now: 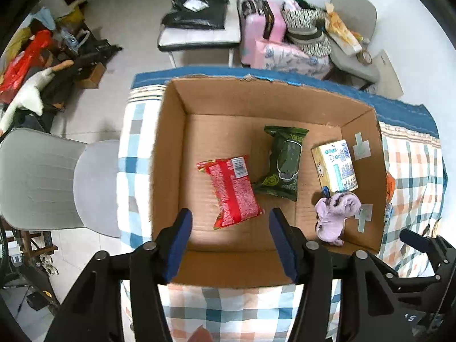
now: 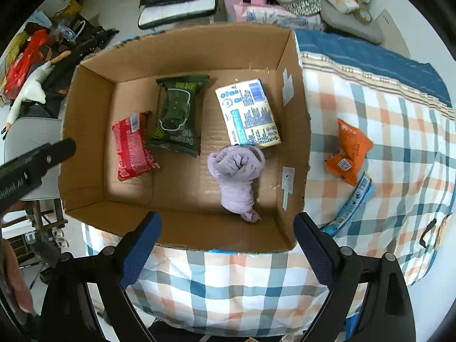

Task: Organize soft objects
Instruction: 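Grasp the orange snack bag with the left tool while the right tool grasps the blue stick pack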

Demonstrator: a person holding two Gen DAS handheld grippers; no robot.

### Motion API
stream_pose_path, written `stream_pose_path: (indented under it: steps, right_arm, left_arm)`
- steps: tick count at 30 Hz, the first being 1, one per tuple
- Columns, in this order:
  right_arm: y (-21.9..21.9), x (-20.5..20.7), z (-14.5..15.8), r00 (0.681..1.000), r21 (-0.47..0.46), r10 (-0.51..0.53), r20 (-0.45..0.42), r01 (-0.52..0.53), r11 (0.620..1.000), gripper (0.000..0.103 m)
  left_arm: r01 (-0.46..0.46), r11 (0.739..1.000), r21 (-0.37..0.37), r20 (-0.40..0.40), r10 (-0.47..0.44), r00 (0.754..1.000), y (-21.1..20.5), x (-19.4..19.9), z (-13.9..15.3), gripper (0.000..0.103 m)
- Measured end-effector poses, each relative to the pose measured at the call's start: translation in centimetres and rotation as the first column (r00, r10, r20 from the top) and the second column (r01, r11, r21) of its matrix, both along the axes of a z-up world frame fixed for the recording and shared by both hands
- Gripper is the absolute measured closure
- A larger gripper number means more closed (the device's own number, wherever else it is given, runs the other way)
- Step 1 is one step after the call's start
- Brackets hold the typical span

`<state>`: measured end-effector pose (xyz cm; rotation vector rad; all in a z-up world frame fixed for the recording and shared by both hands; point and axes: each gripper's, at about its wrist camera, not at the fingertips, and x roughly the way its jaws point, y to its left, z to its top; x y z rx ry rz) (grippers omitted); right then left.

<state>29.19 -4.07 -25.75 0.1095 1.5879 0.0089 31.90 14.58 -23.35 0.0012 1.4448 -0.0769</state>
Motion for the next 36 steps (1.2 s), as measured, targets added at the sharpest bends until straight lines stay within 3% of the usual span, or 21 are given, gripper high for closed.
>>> stream_pose_path:
  steps: [6, 10, 16, 22, 26, 30, 33, 35, 36]
  right_arm:
    - [0.5, -2.3, 2.8, 0.996, -0.014, -0.006, 0.090, 0.007, 1.000, 0.001]
    - [1.0, -3.8, 5.0, 0.987, -0.032, 0.001, 0.158, 0.004, 0.999, 0.000]
    - [1.4, -6.0, 7.7, 0.975, 0.020, 0.005, 0.223, -0.010, 1.000, 0.000]
    - [-4.0, -8.8, 7.7, 0.966, 0.131, -0.126, 0.227, 0.098, 0.986, 0.000]
    - [-12.1, -9.9, 3.4, 0.942, 0.131, -0.302, 0.148, 0.284, 0.950, 0.000]
    - [-19.7, -9.2, -4.6, 0.893, 0.119, -0.449, 0.034, 0.442, 0.889, 0.000]
    - [-22.8, -8.4, -10.4, 0.854, 0.135, -0.517, -0.058, 0.520, 0.843, 0.001]
    - [-23.5, -8.2, -13.0, 0.842, 0.153, -0.529, -0.101, 0.539, 0.828, 0.008]
    - [-23.7, -8.0, -14.2, 0.841, 0.166, -0.528, -0.123, 0.542, 0.824, 0.018]
  left_arm:
    - [-0.046, 0.999, 0.007, 0.071, 0.045, 0.996, 1.5, -3.3, 2.4, 0.007]
    - [-0.056, 0.998, 0.027, 0.135, 0.051, 0.989, 1.7, -5.9, 4.2, 0.007]
    - [-0.072, 0.997, 0.004, 0.180, 0.071, 0.981, 1.1, -9.1, 6.4, 0.007]
    - [-0.062, 0.997, 0.038, 0.221, 0.052, 0.974, -2.7, -11.2, 7.5, 0.007]
    - [-0.016, 0.994, 0.105, 0.221, -0.007, 0.975, -8.0, -11.1, 6.3, 0.007]
    - [0.015, 0.985, 0.175, 0.209, -0.052, 0.977, -12.8, -9.8, 3.9, 0.007]
    - [0.031, 0.974, 0.222, 0.192, -0.075, 0.978, -15.8, -8.3, 2.1, 0.007]
    - [0.051, 0.968, 0.246, 0.189, -0.099, 0.977, -17.8, -7.5, 1.4, 0.007]
    - [0.061, 0.963, 0.263, 0.188, -0.114, 0.976, -18.9, -7.0, 1.1, 0.007]
